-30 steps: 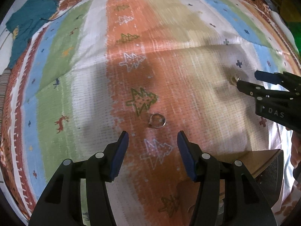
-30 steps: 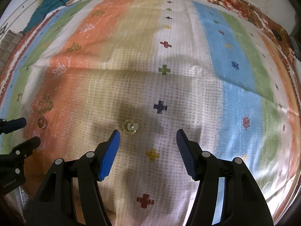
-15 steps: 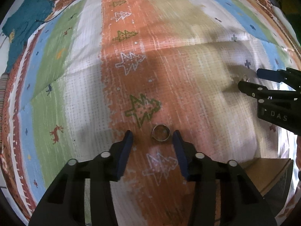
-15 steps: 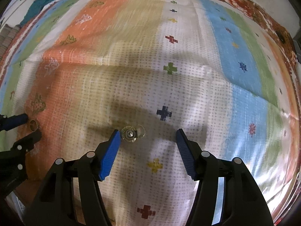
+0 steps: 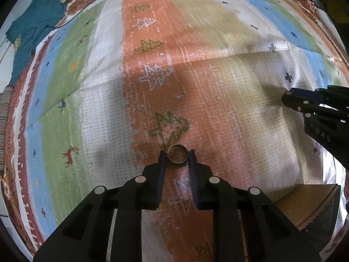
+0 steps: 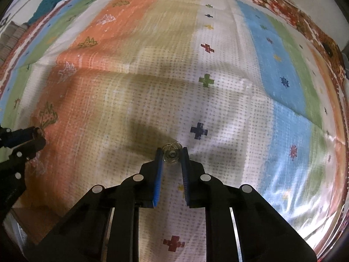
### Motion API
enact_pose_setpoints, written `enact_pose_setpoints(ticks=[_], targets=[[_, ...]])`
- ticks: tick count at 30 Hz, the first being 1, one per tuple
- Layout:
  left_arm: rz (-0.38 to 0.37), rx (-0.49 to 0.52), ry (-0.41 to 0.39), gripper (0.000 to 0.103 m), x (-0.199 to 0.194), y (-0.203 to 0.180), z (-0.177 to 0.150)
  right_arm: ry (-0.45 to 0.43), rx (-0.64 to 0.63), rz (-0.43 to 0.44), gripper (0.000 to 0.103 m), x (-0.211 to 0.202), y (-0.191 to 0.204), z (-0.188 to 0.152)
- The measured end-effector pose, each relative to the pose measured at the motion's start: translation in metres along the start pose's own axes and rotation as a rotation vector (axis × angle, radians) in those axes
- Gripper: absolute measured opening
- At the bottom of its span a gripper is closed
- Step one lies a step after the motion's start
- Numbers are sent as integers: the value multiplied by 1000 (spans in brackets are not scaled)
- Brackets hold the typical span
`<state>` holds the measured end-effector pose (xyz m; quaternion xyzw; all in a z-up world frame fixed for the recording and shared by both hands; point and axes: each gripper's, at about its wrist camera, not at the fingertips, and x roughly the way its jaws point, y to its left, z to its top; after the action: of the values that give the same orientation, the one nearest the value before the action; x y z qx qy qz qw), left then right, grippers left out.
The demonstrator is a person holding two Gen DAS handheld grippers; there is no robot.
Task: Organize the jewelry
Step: 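Grasp the silver ring with the left gripper while the right gripper grasps the gold stone ring, then lift the silver ring with the left gripper while the right gripper carries the gold ring to the tin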
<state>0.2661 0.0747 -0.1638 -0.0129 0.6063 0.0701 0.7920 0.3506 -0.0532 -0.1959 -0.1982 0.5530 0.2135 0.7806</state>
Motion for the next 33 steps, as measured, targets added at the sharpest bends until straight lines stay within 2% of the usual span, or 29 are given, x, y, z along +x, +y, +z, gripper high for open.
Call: enact_pose_setpoints(ticks=[8,33], targets=[[-5,-31,-31,20,-14,5,0,-25,19,8,16,-15,-7,-13],[-59,-24,-128,20,-70,-13,-15,-141,53,18,16,-73,-17,-25]])
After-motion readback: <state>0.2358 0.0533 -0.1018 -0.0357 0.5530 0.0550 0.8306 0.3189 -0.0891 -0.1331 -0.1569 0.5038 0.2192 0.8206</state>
